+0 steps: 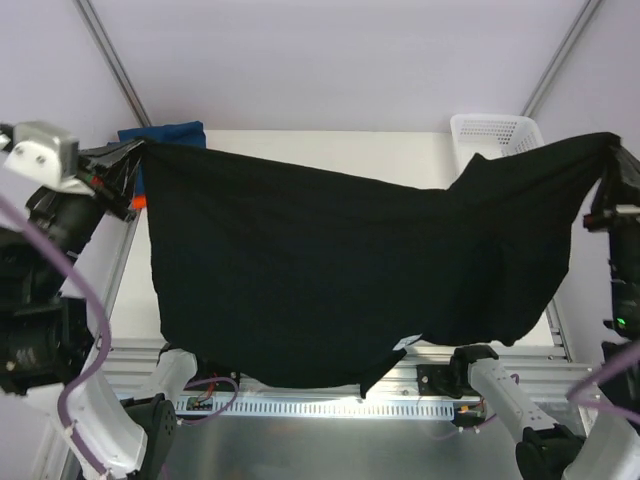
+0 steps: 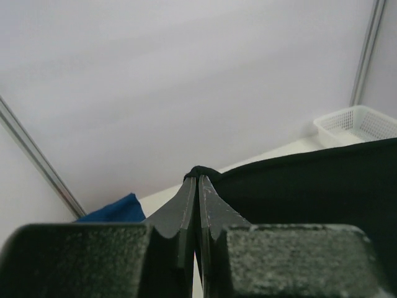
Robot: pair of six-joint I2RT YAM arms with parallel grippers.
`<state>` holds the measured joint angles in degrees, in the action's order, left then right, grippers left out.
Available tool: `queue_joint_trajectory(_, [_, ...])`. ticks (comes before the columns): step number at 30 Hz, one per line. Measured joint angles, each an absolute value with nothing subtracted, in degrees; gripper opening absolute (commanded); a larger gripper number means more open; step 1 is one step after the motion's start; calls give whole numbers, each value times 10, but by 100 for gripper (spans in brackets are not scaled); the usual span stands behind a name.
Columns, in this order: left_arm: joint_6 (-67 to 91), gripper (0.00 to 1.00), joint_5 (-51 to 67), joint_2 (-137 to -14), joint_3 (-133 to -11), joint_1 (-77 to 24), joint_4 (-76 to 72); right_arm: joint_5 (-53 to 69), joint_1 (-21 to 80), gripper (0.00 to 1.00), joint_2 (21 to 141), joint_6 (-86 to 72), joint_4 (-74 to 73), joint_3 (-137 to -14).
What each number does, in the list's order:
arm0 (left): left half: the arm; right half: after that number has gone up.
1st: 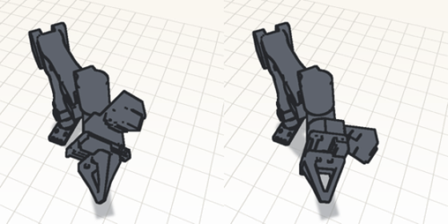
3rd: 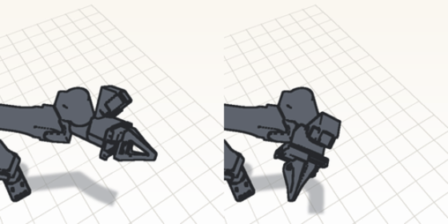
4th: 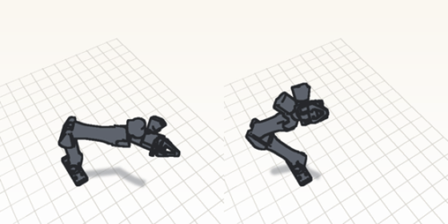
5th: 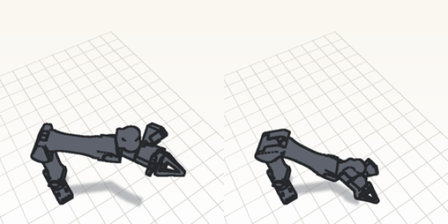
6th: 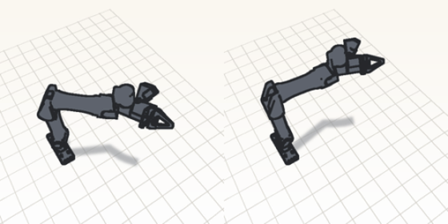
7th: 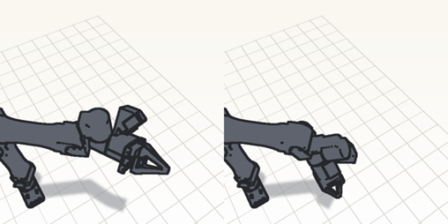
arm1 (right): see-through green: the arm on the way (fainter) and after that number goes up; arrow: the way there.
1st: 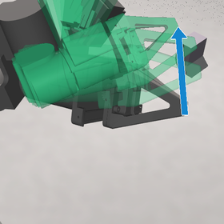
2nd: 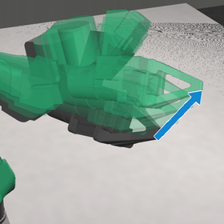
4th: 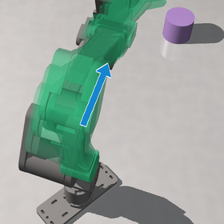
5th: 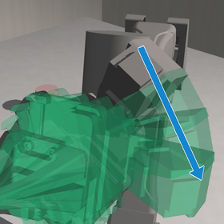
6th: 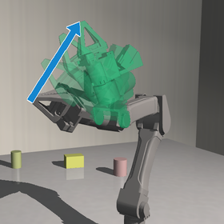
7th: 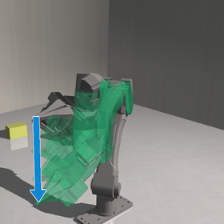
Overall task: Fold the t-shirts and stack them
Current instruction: Flatten the tshirt out
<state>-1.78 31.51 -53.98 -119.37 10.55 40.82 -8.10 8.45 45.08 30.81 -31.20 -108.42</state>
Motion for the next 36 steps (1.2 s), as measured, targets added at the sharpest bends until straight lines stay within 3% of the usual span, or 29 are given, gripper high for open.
queue_joint_trajectory(9, [-70, 0, 325, -583, -956, 105, 369, -72, 84, 0, 545, 296, -253, -949])
queue_joint_trajectory(20, [-75, 0, 324, -710, -1006, 105, 298, -66, 84, 0, 729, 310, -204, -1060])
queue_joint_trajectory(28, [-100, 0, 324, -703, -1081, 105, 273, -66, 84, 0, 675, 344, -187, -1086])
queue_joint_trajectory(36, [-112, 0, 303, -593, -1087, 105, 244, -66, 84, 0, 555, 364, -198, -1129])
